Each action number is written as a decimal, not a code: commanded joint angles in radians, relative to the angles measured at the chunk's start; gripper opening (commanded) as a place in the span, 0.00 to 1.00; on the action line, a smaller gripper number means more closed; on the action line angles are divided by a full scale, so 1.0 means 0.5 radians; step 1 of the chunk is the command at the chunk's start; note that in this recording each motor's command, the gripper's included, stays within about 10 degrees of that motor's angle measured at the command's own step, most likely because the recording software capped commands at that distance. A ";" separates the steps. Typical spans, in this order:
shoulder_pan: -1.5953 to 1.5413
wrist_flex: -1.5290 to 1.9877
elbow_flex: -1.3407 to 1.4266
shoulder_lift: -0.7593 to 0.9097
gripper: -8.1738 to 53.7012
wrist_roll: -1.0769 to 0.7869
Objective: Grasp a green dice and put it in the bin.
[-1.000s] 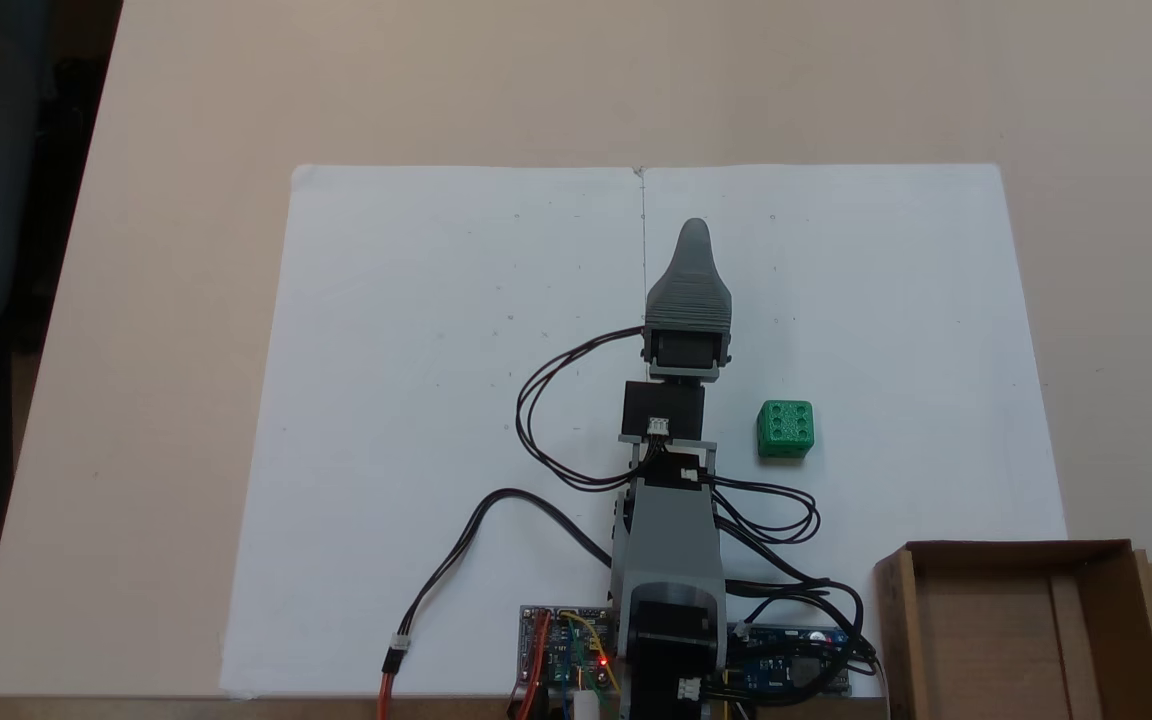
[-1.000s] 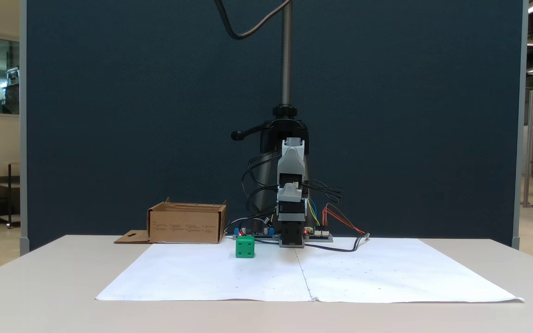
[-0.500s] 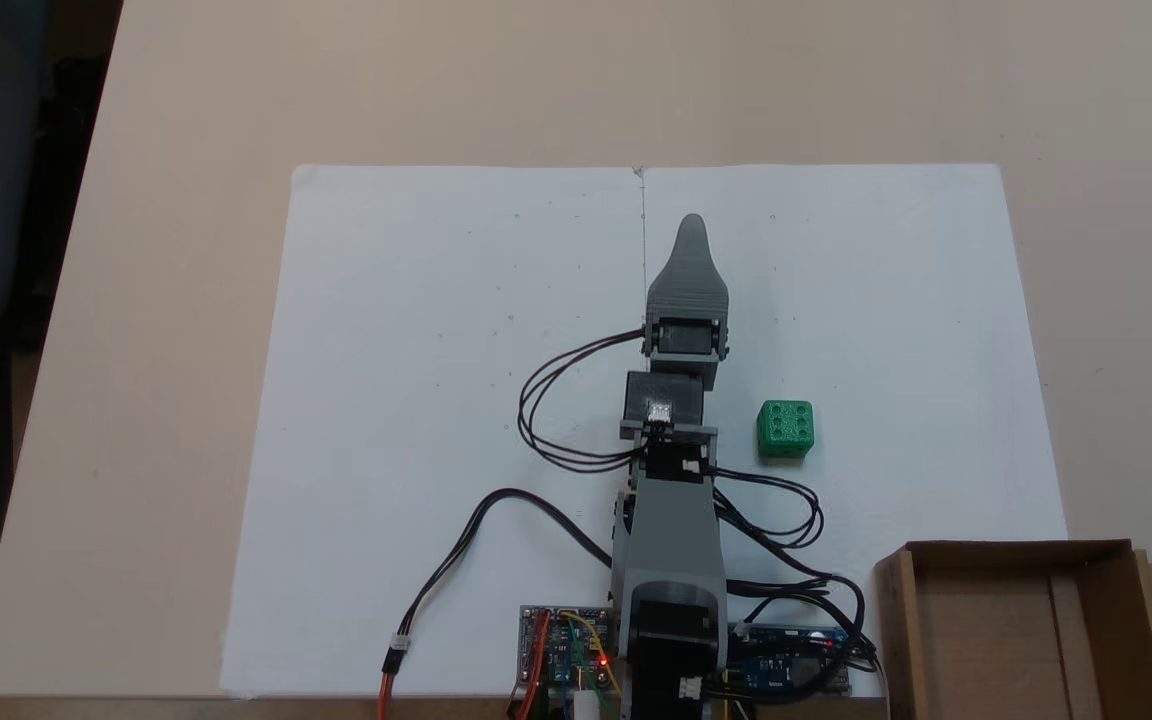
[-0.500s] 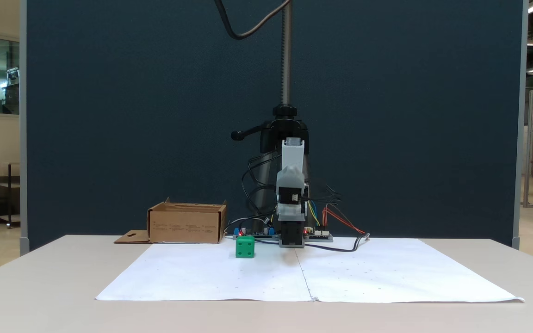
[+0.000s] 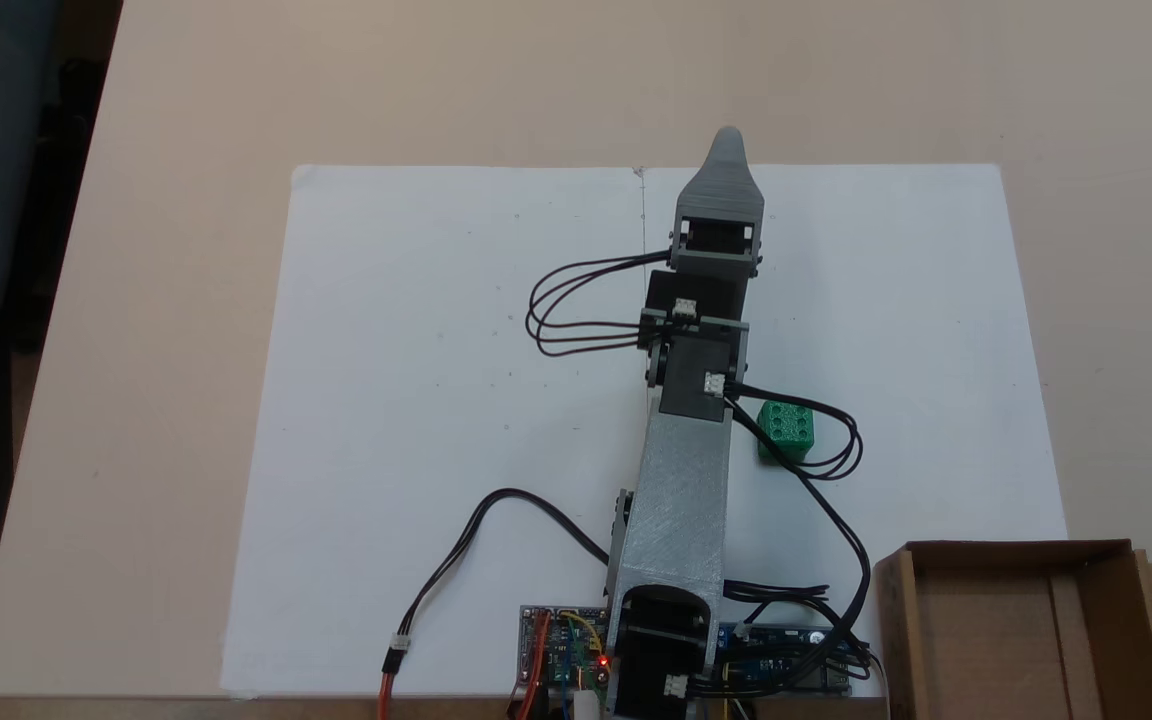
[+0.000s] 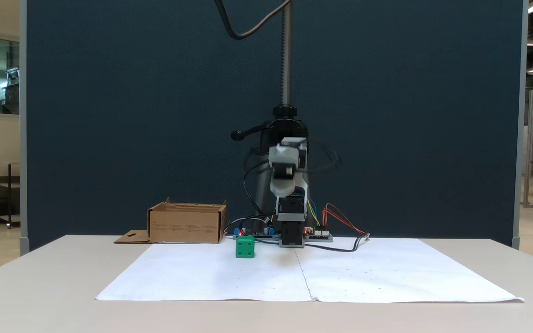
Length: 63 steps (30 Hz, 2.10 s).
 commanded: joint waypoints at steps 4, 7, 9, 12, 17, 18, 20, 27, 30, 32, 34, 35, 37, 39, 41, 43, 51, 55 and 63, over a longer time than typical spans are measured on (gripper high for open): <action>0.040 0.690 -0.460 0.141 0.84 0.003; 0.025 1.039 -0.522 0.110 0.84 -0.058; -0.018 1.251 -0.525 0.110 0.84 -0.123; -0.037 1.582 -0.543 0.110 0.84 -0.160; -0.077 2.104 -0.604 0.110 0.85 -0.307; -0.083 2.214 -0.604 0.110 0.85 -0.344; -0.086 2.411 -0.604 0.110 0.86 -0.399; -0.025 3.019 -0.598 0.110 0.86 -0.482; 0.000 2.988 -0.601 0.110 0.86 -0.525; 0.025 2.964 -0.601 0.110 0.86 -0.537; 0.055 2.890 -0.601 0.107 0.86 -0.577; 0.067 2.844 -0.601 0.101 0.86 -0.583; 0.101 2.727 -0.601 0.080 0.86 -0.617; 0.163 2.589 -0.601 0.034 0.86 -0.653; 0.193 2.470 -0.601 -0.034 0.86 -0.660; 0.245 2.347 -0.601 -0.126 0.86 -0.712; 0.454 2.172 -0.611 -0.365 0.86 -0.930; 0.595 2.172 -0.611 -0.399 0.86 -1.031; 0.954 2.258 -0.653 -0.430 0.87 -1.252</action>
